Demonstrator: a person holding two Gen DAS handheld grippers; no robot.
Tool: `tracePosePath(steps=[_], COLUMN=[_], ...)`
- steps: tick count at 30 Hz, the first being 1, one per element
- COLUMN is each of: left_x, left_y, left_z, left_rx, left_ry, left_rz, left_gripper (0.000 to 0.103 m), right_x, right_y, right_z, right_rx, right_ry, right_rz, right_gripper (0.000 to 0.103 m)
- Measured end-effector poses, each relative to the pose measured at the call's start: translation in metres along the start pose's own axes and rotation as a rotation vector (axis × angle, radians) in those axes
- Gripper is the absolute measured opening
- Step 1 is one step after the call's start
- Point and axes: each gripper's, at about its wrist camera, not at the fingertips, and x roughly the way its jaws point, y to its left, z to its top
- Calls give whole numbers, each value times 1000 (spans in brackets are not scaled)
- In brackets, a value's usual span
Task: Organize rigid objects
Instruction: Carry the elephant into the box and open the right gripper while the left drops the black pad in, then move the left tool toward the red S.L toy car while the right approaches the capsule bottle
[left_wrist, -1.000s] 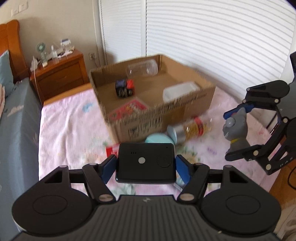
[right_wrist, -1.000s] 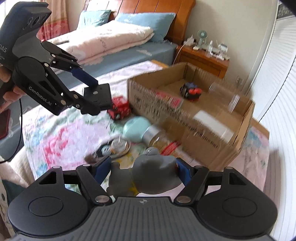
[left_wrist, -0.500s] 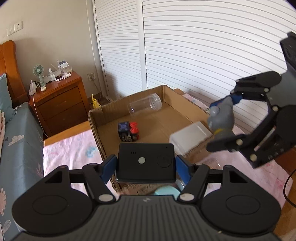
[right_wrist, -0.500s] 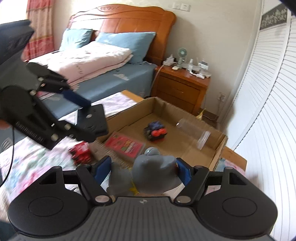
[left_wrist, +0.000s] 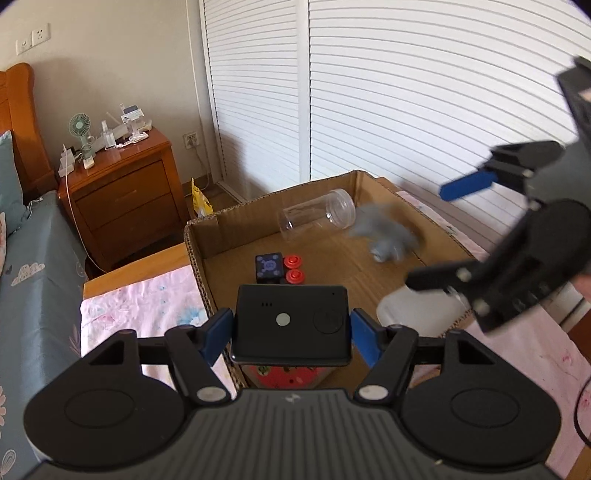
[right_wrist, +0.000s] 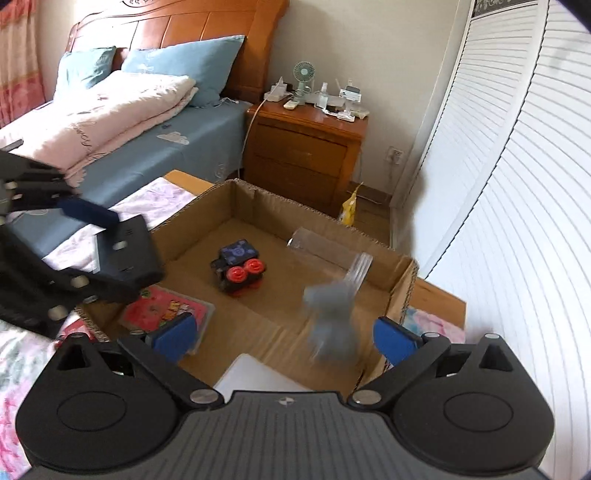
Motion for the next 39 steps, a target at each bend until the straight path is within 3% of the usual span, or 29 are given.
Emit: tracePosePath(steps=[9,20,25,34,39], left_x=[13,21,13,-17,-34], left_y=[-8,-37,-44,-48,-54], left_z=[6,5,3,-18,-39], left_rx=[4,35,27,-6,-24], left_ry=[14,39,12,11,29], left_rz=[-10,-57,-40,-23,49], left_gripper=[69,70,89,94,94], right_x=[-17,-44,-50,-60,-60], right_y=[12,16,23,27,31], right_z=[-23,-54,-64,-80,-91], right_rx=[93,252,296,380,423], right_ry=[70,13,1,-8,-3], right_rz=[-76,-166,-182,-168,-157], right_gripper=[103,103,103,103,103])
